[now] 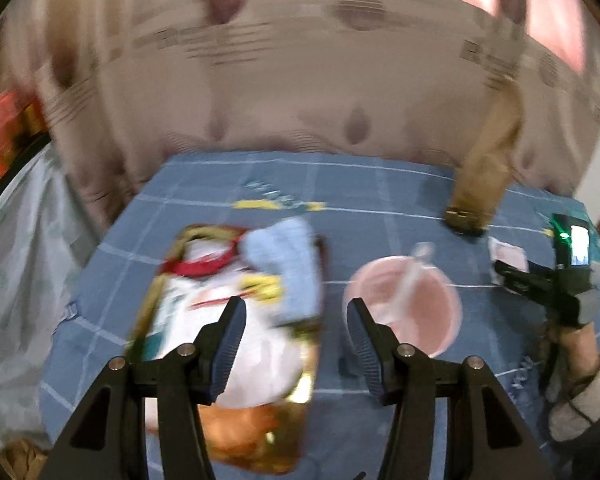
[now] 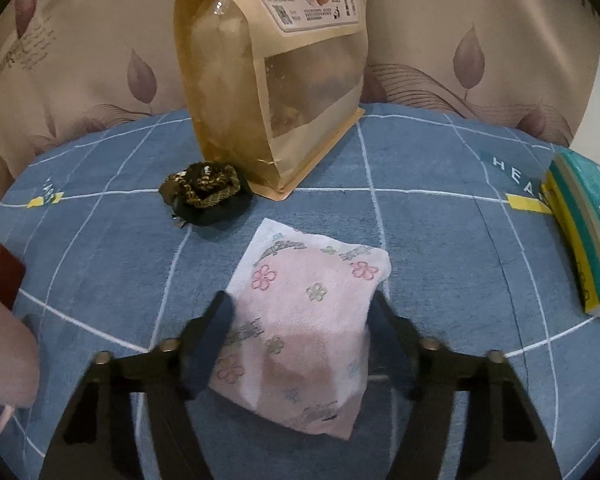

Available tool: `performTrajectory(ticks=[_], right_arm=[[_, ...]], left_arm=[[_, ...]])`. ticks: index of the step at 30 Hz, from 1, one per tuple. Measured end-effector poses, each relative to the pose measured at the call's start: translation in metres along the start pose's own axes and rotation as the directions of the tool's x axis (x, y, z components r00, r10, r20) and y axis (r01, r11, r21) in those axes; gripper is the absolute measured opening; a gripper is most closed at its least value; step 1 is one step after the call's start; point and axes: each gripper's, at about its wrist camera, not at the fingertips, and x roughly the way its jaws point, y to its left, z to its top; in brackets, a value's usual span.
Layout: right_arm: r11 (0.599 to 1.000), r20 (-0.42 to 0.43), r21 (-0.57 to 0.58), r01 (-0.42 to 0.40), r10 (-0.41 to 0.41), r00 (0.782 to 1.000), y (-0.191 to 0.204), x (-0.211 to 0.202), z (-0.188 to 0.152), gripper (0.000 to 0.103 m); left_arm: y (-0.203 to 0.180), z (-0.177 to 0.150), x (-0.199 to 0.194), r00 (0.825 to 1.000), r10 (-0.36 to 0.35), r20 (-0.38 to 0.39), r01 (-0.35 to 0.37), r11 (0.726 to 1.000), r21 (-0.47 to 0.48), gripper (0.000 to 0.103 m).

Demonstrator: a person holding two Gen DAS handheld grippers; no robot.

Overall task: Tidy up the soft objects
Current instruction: 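Grasp the pink-flowered pad with the right gripper, then grasp the black-and-gold scrunchie with the left gripper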

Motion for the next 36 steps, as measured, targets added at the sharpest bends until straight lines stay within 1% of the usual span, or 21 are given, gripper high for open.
performTrajectory(ticks=[1, 3, 4, 7, 10, 13, 15, 16, 19, 22, 24, 27, 30, 33, 35, 36], right_arm=[[1.0, 0.006, -0.006, -0.001, 0.001, 1.0, -0.002, -0.003, -0.001, 0.041], [1.0, 0.009, -0.006, -0.022, 0.022, 1.0, -0.008, -0.006, -0.003, 0.031], [0.999, 0.007, -0.006, -0.032, 0.032, 0.999, -0.012, -0.007, -0.004, 0.029], [1.0, 0.008, -0.013, -0.027, 0.027, 1.0, -0.027, -0.014, -0.009, 0.025], [1.0, 0.012, -0.026, -0.008, 0.008, 1.0, -0.047, -0.022, -0.016, 0.024], [0.999, 0.016, -0.027, 0.017, -0.017, 1.0, -0.069, -0.03, -0.024, 0.024], [0.998, 0.025, -0.036, 0.045, -0.044, 0.999, -0.084, -0.034, -0.031, 0.024], [0.998, 0.028, -0.035, 0.044, -0.043, 0.999, -0.088, -0.035, -0.033, 0.024], [1.0, 0.024, 0.001, -0.001, 0.001, 1.0, -0.097, -0.036, -0.035, 0.024], [1.0, 0.023, -0.009, 0.002, -0.002, 1.0, -0.094, -0.035, -0.035, 0.025], [1.0, 0.023, -0.008, -0.003, 0.004, 1.0, -0.097, -0.035, -0.037, 0.026], [1.0, 0.023, 0.006, -0.025, 0.025, 0.999, -0.102, -0.036, -0.037, 0.027], [0.999, 0.024, 0.017, -0.043, 0.042, 0.999, -0.105, -0.036, -0.037, 0.028], [0.998, 0.025, 0.026, -0.057, 0.057, 0.998, -0.106, -0.036, -0.037, 0.028], [0.998, 0.025, 0.025, -0.064, 0.063, 0.998, -0.106, -0.036, -0.037, 0.029], [0.998, 0.024, 0.025, -0.065, 0.064, 0.998, -0.106, -0.036, -0.037, 0.03]], left_arm=[[-0.015, 0.004, 0.003, 1.0, -0.021, -0.003, 0.021, 1.0, 0.022, 0.054], [-0.037, 0.011, 0.007, 0.999, -0.051, -0.009, 0.052, 0.997, 0.051, 0.054], [-0.052, 0.015, 0.01, 0.997, -0.075, -0.014, 0.075, 0.995, 0.069, 0.054], [-0.088, 0.024, 0.018, 0.991, -0.129, -0.033, 0.132, 0.986, 0.106, 0.054], [-0.123, 0.033, 0.03, 0.983, -0.178, -0.049, 0.183, 0.974, 0.131, 0.054], [-0.156, 0.04, 0.049, 0.971, -0.228, -0.077, 0.237, 0.962, 0.134, 0.054], [-0.174, 0.044, 0.063, 0.963, -0.247, -0.105, 0.259, 0.958, 0.126, 0.054], [-0.183, 0.047, 0.072, 0.96, -0.254, -0.115, 0.267, 0.956, 0.125, 0.054], [-0.205, 0.057, 0.1, 0.959, -0.249, -0.132, 0.265, 0.957, 0.115, 0.054], [-0.225, 0.065, 0.126, 0.957, -0.239, -0.164, 0.259, 0.959, 0.114, 0.054], [-0.234, 0.072, 0.144, 0.962, -0.208, -0.175, 0.231, 0.966, 0.117, 0.054], [-0.237, 0.083, 0.166, 0.966, -0.194, -0.173, 0.212, 0.973, 0.095, 0.054], [-0.241, 0.092, 0.188, 0.967, -0.166, -0.196, 0.185, 0.979, 0.083, 0.054], [-0.243, 0.096, 0.205, 0.965, -0.157, -0.209, 0.173, 0.983, 0.064, 0.054], [-0.241, 0.096, 0.219, 0.959, -0.172, -0.224, 0.184, 0.982, 0.033, 0.054], [-0.241, 0.096, 0.224, 0.958, -0.168, -0.233, 0.179, 0.983, 0.03, 0.054]])
